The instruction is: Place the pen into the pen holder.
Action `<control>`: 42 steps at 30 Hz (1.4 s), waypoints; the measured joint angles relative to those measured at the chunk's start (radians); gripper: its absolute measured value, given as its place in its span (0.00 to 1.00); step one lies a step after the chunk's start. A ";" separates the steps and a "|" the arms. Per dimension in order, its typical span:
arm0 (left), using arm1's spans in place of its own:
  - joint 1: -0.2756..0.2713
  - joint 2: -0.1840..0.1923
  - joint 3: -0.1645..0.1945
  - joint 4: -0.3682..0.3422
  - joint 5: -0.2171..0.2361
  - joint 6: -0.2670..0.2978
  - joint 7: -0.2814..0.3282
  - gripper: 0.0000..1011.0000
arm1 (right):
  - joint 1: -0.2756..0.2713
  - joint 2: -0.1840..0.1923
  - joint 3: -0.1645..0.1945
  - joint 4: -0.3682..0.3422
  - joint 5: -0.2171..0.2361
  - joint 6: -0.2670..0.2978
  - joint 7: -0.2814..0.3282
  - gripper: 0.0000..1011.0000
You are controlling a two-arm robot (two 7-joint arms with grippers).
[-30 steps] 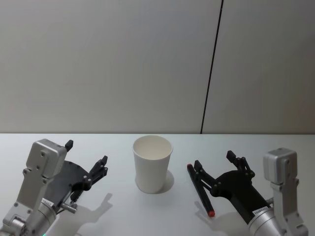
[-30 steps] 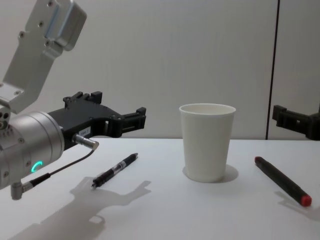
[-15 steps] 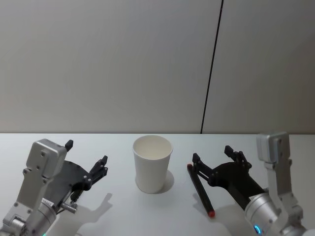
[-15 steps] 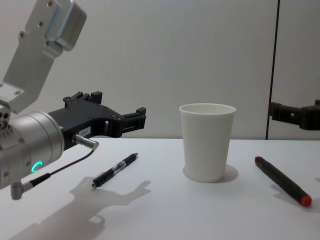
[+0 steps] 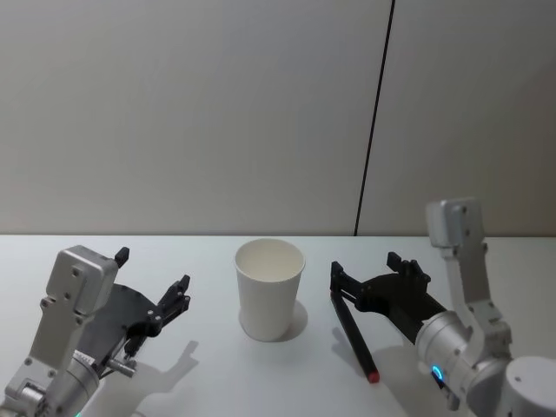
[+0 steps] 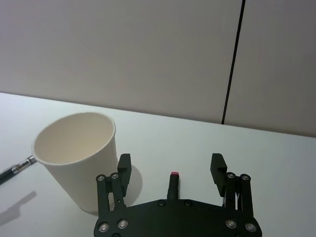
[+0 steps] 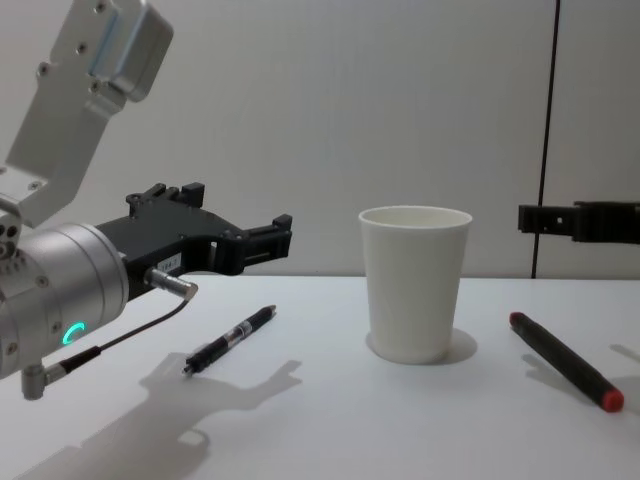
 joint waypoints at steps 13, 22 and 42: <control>0.000 0.000 0.000 0.000 0.000 0.000 0.000 0.99 | 0.080 -0.012 -0.016 0.023 -0.026 0.190 -0.043 0.99; 0.000 0.000 0.000 0.000 0.000 0.000 0.000 0.99 | 0.117 -0.018 -0.021 0.054 -0.040 0.251 -0.054 0.99; 0.000 0.000 0.000 0.000 0.000 0.000 0.000 0.99 | 0.161 -0.047 -0.059 0.138 -0.077 0.278 -0.059 0.99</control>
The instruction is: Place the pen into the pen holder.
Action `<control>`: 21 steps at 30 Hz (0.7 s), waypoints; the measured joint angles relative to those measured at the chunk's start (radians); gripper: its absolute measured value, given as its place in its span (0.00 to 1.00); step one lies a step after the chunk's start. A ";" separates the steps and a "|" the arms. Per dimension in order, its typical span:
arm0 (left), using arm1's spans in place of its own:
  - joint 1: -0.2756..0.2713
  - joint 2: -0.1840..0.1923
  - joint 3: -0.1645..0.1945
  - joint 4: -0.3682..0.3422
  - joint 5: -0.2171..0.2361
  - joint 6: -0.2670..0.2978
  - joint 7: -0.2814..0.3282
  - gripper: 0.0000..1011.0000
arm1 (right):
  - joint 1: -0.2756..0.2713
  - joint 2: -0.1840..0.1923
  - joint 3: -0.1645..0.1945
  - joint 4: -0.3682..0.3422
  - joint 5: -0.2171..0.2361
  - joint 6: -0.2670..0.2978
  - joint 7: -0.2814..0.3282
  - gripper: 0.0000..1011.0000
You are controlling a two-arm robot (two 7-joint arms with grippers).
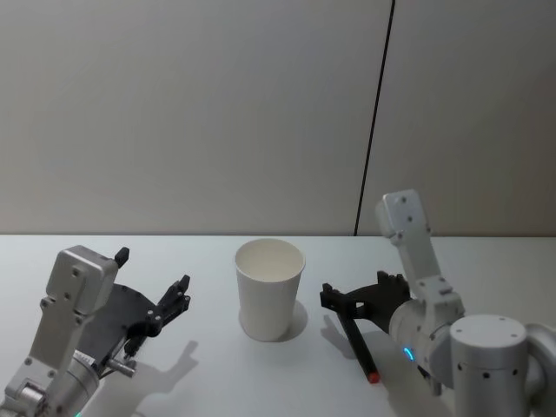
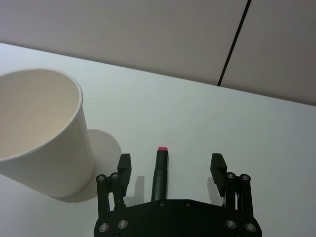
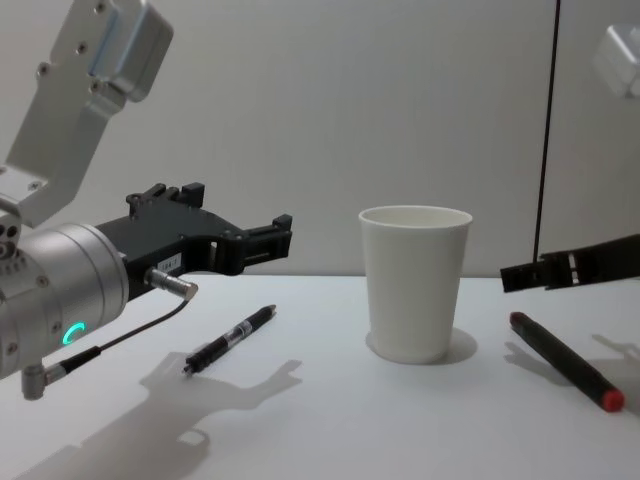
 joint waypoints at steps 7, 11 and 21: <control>0.000 0.000 0.000 0.000 0.000 0.000 0.000 0.99 | 0.016 -0.012 -0.017 0.042 -0.018 -0.002 -0.002 0.99; 0.000 0.000 0.000 0.000 0.000 0.000 0.000 0.99 | 0.022 -0.018 -0.023 0.061 -0.025 -0.006 -0.003 0.99; 0.000 0.000 0.000 0.000 0.000 0.000 0.000 0.99 | 0.033 -0.034 -0.032 0.105 -0.040 -0.017 -0.004 0.99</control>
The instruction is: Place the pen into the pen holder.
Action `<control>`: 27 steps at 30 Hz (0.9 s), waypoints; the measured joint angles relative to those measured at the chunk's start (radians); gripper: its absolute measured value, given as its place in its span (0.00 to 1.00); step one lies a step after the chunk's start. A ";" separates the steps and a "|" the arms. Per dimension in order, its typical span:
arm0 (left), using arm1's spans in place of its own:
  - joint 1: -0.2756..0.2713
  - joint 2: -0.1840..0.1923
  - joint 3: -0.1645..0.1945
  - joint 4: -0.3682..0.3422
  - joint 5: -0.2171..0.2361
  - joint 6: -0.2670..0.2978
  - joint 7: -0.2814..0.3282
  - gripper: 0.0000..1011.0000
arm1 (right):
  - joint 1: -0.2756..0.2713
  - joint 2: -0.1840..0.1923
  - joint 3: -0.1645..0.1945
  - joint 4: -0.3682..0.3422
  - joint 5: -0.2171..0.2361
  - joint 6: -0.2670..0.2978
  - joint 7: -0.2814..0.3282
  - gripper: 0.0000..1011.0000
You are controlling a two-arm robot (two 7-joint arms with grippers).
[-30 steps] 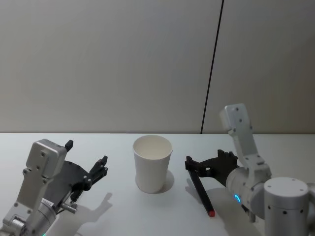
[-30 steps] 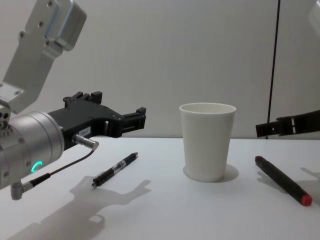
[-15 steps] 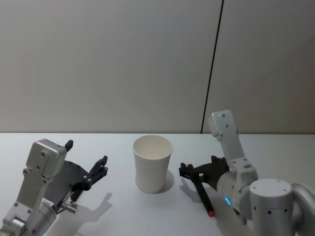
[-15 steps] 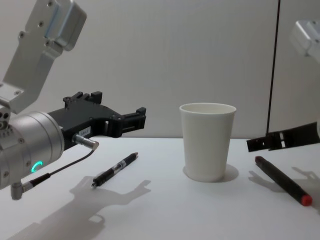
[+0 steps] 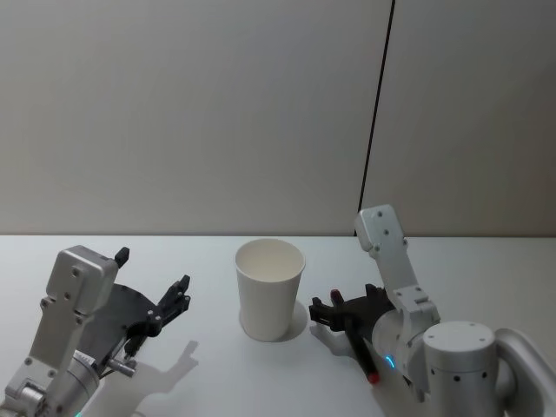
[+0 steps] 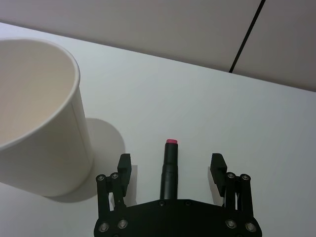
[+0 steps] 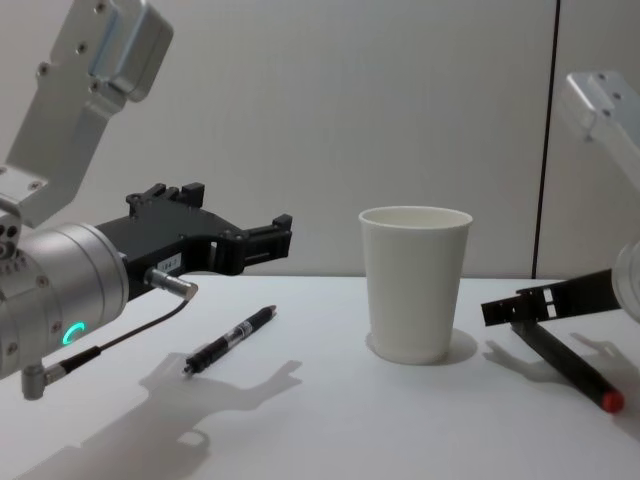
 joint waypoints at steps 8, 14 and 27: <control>0.000 0.000 0.000 0.000 0.000 0.000 0.000 0.99 | 0.002 -0.012 0.000 0.025 -0.007 -0.004 -0.002 0.99; 0.000 0.000 0.000 0.000 0.000 0.000 0.000 0.99 | -0.001 -0.019 0.004 0.035 -0.008 -0.007 -0.002 0.99; 0.000 0.000 0.000 0.000 0.000 0.000 0.000 0.99 | -0.008 -0.031 0.020 0.046 -0.009 -0.021 0.002 0.99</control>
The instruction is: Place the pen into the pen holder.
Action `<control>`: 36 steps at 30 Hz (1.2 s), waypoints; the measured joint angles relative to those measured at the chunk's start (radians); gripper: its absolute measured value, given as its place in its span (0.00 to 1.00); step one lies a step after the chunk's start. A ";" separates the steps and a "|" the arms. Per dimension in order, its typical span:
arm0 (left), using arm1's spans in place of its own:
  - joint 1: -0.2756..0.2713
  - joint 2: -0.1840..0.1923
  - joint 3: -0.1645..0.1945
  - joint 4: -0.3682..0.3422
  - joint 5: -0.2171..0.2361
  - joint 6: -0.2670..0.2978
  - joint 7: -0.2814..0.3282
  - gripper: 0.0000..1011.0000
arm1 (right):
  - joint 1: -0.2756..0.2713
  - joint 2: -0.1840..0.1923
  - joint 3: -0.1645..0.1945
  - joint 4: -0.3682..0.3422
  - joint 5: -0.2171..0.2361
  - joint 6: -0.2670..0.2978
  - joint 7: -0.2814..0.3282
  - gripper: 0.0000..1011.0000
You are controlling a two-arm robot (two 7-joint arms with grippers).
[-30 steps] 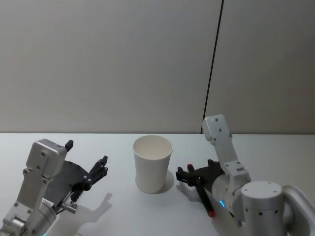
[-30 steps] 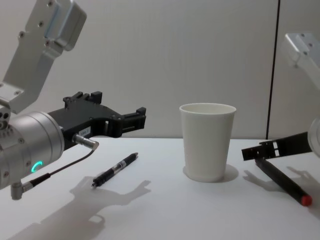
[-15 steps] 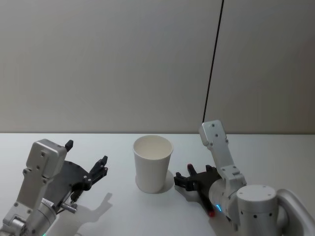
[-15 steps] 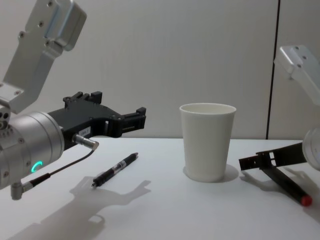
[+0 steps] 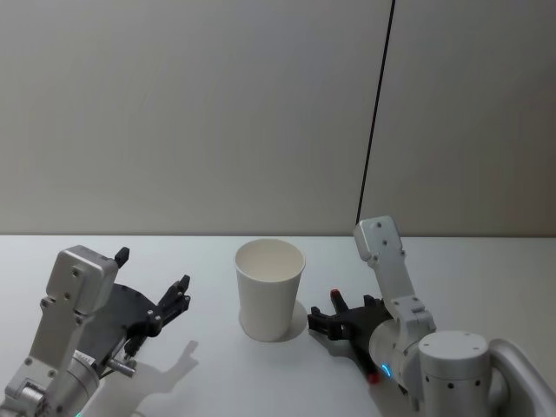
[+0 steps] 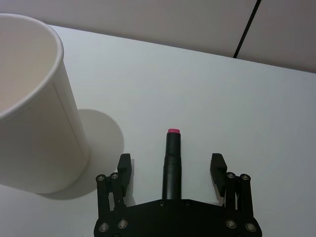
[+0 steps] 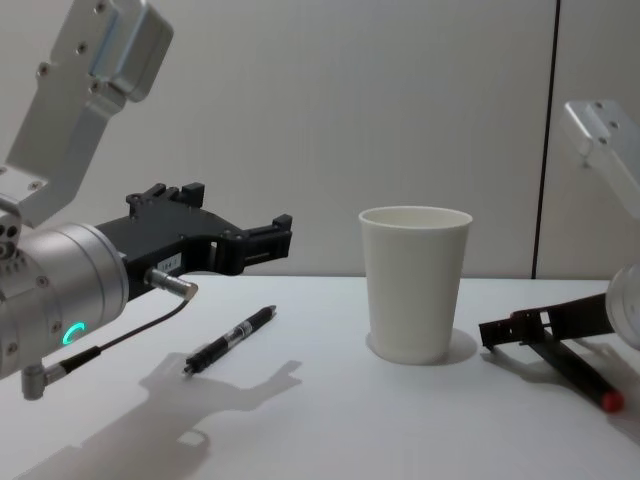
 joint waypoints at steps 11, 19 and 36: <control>0.000 0.000 0.000 0.000 0.000 0.000 0.000 0.99 | -0.002 -0.004 0.005 0.003 0.000 -0.007 0.003 0.88; 0.000 0.000 0.000 0.000 0.000 0.000 0.000 0.99 | -0.003 -0.005 0.007 0.004 0.000 -0.008 0.005 0.62; 0.000 0.000 0.000 0.000 0.000 0.000 0.000 0.99 | -0.004 -0.006 0.009 0.006 0.000 -0.010 0.005 0.19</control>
